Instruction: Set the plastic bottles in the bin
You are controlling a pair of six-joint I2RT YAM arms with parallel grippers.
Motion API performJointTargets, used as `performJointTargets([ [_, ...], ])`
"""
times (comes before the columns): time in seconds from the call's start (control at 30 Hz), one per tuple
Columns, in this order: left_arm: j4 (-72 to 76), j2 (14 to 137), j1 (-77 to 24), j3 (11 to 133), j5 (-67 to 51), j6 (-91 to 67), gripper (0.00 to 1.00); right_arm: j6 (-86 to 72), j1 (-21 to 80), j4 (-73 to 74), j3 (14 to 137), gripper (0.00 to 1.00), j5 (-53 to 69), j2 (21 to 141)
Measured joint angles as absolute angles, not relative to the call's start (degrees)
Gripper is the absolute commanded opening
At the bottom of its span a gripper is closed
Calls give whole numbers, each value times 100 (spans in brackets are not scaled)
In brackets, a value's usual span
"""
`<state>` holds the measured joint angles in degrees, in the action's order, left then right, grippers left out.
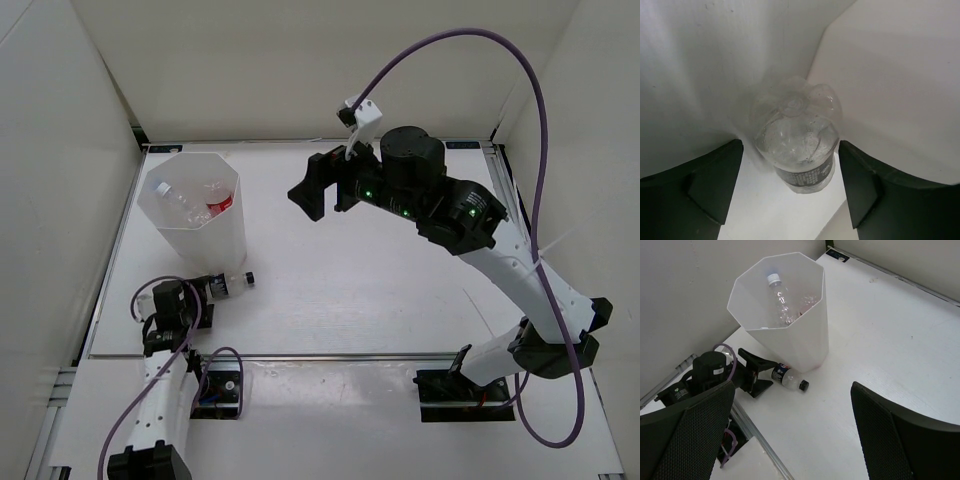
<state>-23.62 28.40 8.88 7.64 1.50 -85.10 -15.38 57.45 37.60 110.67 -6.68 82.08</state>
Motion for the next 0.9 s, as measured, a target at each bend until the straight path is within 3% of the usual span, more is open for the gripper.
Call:
performJointTargets([
  [0.17, -1942, 3293, 891, 733, -67, -8484, 73, -1500, 5745, 3813, 11067, 100, -607, 8224],
  [0.2, -1900, 3332, 897, 720, -117, -8468, 57, -1487, 5745, 3850, 11067, 100, -598, 8230],
  [0.33, -1826, 3162, 969, 639, -523, -8239, 32, -1466, 5745, 3966, 11067, 100, -580, 8270],
  [0.47, -2272, 2611, 1000, 633, -1177, -8134, 32, -1457, 5745, 4032, 11067, 100, -580, 8300],
  [0.57, -3500, 2202, 1000, 1192, -1428, -8134, 35, -1455, 5745, 4038, 11067, 100, -578, 8333],
  [0.73, -5256, 2038, 1002, 3500, -1435, -7850, 35, -1457, 5745, 4038, 11006, 100, -580, 8381],
  [0.9, -5498, 2521, 1002, 5959, -1223, -7111, 34, -1463, 5745, 4060, 10814, 100, -556, 8381],
])
